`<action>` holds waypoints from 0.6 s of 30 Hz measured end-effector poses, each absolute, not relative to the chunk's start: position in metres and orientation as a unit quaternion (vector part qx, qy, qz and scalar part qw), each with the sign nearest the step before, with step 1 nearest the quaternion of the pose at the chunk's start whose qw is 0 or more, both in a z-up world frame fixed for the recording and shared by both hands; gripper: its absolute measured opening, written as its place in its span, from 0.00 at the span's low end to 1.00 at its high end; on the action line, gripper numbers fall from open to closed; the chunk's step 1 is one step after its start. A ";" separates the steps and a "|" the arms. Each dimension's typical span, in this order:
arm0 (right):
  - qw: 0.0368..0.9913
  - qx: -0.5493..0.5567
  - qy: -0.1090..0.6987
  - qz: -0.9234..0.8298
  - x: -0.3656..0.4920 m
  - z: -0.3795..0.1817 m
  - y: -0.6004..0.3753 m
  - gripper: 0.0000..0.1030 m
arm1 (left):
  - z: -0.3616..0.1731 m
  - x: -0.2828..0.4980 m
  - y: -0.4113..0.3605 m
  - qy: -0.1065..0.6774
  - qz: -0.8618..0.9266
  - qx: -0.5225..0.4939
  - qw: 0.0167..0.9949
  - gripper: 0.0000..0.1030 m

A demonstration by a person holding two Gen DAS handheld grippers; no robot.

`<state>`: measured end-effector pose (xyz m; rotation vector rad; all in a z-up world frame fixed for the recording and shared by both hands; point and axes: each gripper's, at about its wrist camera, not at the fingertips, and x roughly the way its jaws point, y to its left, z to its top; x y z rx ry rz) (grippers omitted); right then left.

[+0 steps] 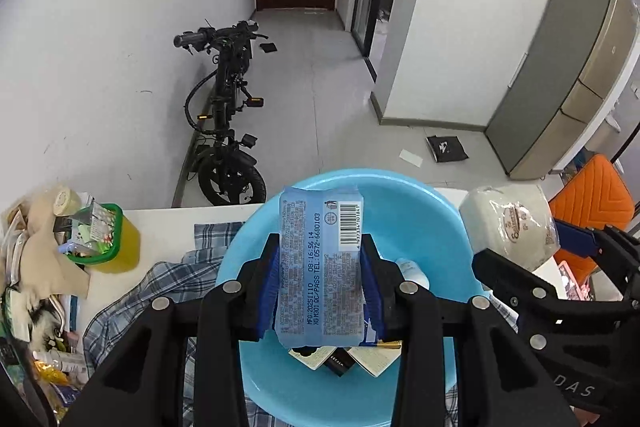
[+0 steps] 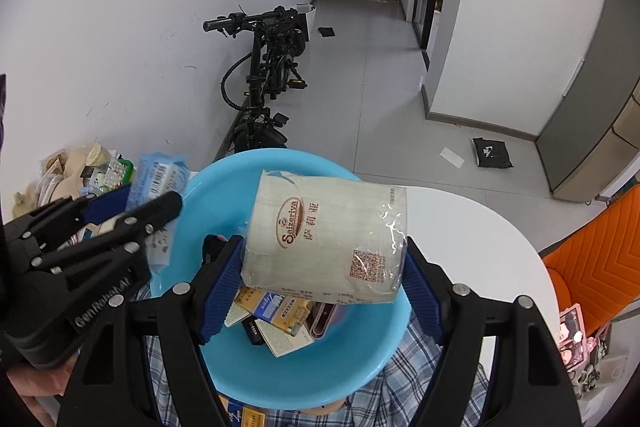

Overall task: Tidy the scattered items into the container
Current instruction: 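Carry the blue soap box and white tissue pack over the basin with both grippers, then lower both items into the basin and open both grippers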

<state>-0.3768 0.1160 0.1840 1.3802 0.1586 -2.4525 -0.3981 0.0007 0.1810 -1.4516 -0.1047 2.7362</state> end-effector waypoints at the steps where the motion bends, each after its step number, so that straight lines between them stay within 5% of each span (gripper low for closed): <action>1: 0.162 0.485 0.053 -0.858 -0.379 0.180 0.115 0.72 | 0.177 -0.399 0.001 -0.035 0.882 -0.470 0.022 0.38; 18: 0.147 0.532 0.035 -0.833 -0.415 0.093 0.113 0.72 | 0.088 -0.427 -0.003 -0.049 0.850 -0.523 0.030 0.38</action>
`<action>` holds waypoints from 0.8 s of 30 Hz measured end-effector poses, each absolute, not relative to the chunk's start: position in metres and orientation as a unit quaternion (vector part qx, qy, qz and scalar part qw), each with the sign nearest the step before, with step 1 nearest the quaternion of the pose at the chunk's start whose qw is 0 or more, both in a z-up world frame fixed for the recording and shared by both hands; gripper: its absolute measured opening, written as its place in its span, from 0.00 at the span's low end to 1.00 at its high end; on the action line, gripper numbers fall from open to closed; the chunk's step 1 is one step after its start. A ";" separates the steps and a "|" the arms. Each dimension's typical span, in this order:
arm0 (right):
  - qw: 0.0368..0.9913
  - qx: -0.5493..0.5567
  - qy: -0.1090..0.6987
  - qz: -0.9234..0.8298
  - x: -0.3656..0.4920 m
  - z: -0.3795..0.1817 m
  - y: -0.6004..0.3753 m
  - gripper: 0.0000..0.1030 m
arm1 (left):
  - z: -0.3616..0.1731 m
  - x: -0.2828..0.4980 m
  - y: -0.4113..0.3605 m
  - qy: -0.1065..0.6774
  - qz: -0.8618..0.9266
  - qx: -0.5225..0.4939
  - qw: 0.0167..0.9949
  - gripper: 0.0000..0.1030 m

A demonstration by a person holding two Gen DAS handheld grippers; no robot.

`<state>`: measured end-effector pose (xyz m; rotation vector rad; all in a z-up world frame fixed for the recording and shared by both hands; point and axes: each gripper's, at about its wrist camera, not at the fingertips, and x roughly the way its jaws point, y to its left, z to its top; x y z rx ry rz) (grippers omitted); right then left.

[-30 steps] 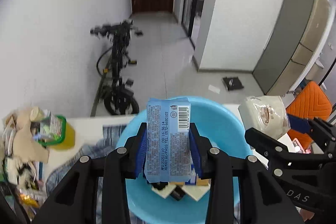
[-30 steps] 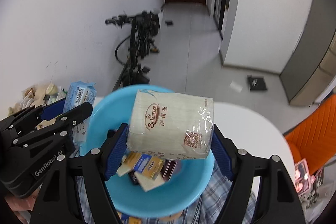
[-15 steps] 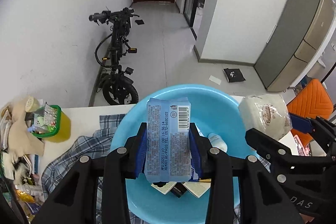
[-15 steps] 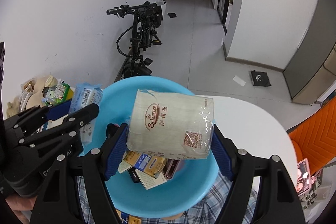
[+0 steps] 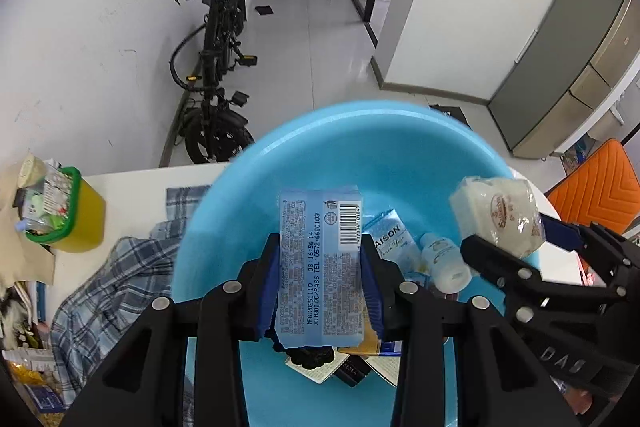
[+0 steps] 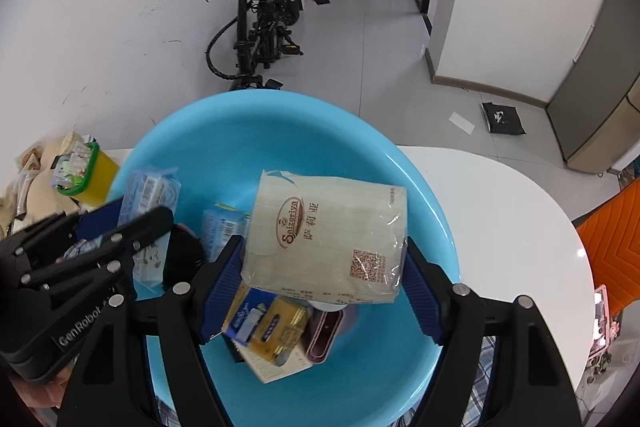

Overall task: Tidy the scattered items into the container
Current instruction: 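Lower both items into the basin and open both grippers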

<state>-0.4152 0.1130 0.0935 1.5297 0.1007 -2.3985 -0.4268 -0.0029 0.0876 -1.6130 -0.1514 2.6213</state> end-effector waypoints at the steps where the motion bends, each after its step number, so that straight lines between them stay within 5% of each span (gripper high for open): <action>1: 0.145 0.532 0.030 -0.834 -0.417 0.091 0.115 0.72 | 0.084 -0.427 -0.002 -0.048 0.849 -0.526 0.031 0.38; 20: 0.160 0.531 -0.007 -0.832 -0.425 0.077 0.115 0.71 | 0.044 -0.420 0.016 -0.039 0.841 -0.534 0.071 0.39; 21: 0.159 0.531 -0.008 -0.833 -0.426 0.077 0.115 0.71 | 0.046 -0.419 0.016 -0.032 0.845 -0.529 0.066 0.43; 23: 0.157 0.532 -0.009 -0.832 -0.425 0.077 0.115 0.72 | 0.054 -0.416 0.016 -0.012 0.855 -0.516 0.055 0.81; 24: 0.157 0.531 -0.008 -0.832 -0.424 0.078 0.115 0.72 | 0.058 -0.412 0.016 -0.007 0.862 -0.504 0.056 0.83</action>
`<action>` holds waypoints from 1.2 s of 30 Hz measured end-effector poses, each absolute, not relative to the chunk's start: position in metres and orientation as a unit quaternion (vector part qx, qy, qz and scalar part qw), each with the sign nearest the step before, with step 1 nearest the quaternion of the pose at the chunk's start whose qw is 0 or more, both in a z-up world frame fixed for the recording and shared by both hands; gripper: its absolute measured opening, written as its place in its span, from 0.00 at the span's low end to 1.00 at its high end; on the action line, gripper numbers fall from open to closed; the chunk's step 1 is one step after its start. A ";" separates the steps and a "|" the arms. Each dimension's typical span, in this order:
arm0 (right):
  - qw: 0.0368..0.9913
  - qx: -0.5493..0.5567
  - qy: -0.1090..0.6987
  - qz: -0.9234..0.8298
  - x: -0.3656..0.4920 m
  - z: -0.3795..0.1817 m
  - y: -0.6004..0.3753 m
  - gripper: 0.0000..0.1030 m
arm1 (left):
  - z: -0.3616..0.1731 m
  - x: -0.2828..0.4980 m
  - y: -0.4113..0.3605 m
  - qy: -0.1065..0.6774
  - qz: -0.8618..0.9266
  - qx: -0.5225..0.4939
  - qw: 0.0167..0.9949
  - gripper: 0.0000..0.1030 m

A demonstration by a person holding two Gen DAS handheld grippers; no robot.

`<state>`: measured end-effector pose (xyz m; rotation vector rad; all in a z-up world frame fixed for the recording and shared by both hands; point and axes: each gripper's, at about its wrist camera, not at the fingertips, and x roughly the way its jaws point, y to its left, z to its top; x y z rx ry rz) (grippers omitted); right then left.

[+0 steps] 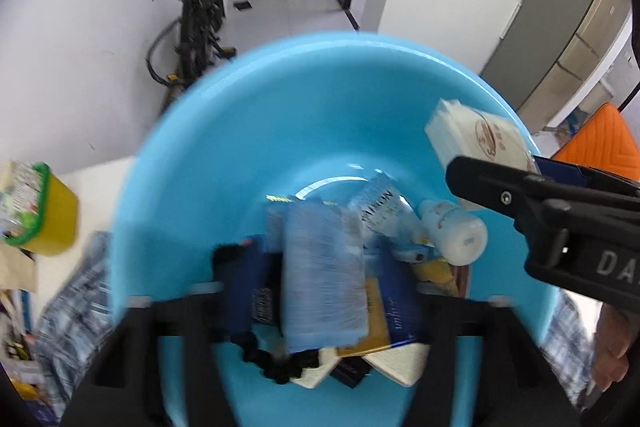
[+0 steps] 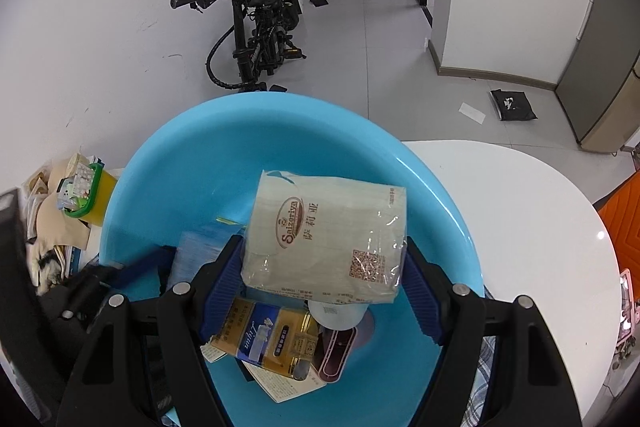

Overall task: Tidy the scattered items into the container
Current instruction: 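Lower both items into the basin and open both grippers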

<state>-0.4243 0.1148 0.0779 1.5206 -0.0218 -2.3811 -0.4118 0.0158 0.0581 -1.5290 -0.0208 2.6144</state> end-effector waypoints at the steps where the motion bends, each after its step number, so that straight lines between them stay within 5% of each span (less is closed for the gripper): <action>1: 0.157 0.530 -0.007 -0.834 -0.423 0.079 0.115 0.72 | 0.063 -0.408 0.015 -0.005 0.868 -0.492 0.063 0.83; 15: 0.160 0.525 0.006 -0.836 -0.417 0.090 0.089 0.72 | 0.093 -0.388 -0.028 0.031 0.867 -0.498 0.018 0.83; 22: 0.168 0.538 0.016 -0.826 -0.416 0.070 0.070 0.72 | 0.104 -0.383 -0.082 -0.049 0.877 -0.479 -0.008 0.83; 36: 0.159 0.560 0.038 -0.812 -0.423 0.027 0.046 0.72 | 0.079 -0.386 -0.091 -0.049 0.868 -0.493 0.005 0.83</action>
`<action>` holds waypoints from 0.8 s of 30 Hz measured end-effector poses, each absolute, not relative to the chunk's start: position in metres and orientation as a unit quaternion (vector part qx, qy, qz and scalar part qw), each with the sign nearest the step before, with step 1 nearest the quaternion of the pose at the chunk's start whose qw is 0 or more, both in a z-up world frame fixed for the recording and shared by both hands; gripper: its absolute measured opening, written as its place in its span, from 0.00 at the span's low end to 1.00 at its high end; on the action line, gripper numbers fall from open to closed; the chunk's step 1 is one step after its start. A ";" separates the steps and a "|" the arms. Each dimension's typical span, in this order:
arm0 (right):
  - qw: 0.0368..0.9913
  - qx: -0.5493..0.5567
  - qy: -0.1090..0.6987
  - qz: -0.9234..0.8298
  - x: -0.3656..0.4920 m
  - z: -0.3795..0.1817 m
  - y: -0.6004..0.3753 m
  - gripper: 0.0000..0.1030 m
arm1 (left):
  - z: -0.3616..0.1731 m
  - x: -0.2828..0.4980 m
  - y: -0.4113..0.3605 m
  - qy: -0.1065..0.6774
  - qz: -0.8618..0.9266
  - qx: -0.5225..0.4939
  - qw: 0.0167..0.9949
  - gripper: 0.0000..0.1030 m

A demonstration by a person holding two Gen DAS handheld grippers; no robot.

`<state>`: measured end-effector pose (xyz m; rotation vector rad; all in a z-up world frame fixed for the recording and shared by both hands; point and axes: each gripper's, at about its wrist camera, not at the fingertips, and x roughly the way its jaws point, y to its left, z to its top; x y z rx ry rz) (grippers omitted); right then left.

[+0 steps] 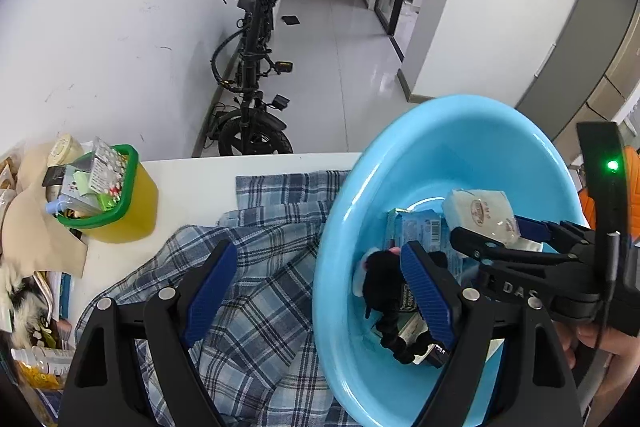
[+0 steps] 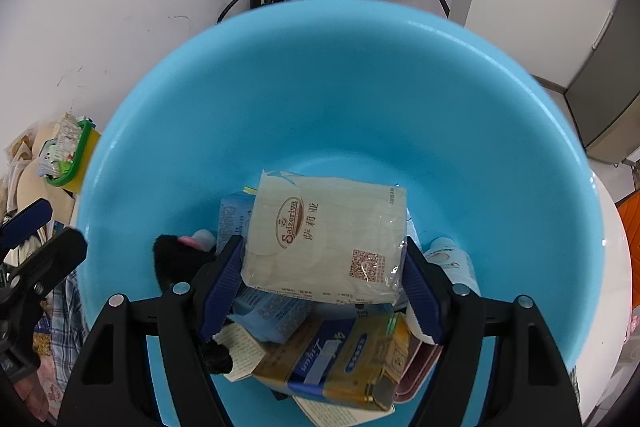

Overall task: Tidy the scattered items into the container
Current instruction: 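Lower both items into the basin and open both grippers, then withdraw both grippers up from the basin and back over the cloth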

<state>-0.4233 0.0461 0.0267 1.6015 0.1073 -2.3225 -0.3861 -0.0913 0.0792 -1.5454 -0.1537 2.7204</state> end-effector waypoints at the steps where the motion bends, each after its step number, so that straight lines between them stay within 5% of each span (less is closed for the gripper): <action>1: 0.157 0.561 0.040 -0.812 -0.424 0.025 0.046 0.72 | 0.079 -0.386 -0.090 -0.047 0.870 -0.491 0.008 0.83; 6: 0.147 0.566 0.050 -0.810 -0.424 0.021 0.045 0.82 | 0.075 -0.388 -0.089 -0.049 0.869 -0.493 0.008 0.83; 22: 0.163 0.472 0.047 -0.865 -0.384 0.072 0.065 0.82 | 0.090 -0.363 -0.096 -0.103 0.896 -0.430 0.038 0.84; 24: 0.171 0.447 0.031 -0.878 -0.375 0.082 0.073 0.91 | 0.093 -0.356 -0.096 -0.103 0.904 -0.413 0.038 0.84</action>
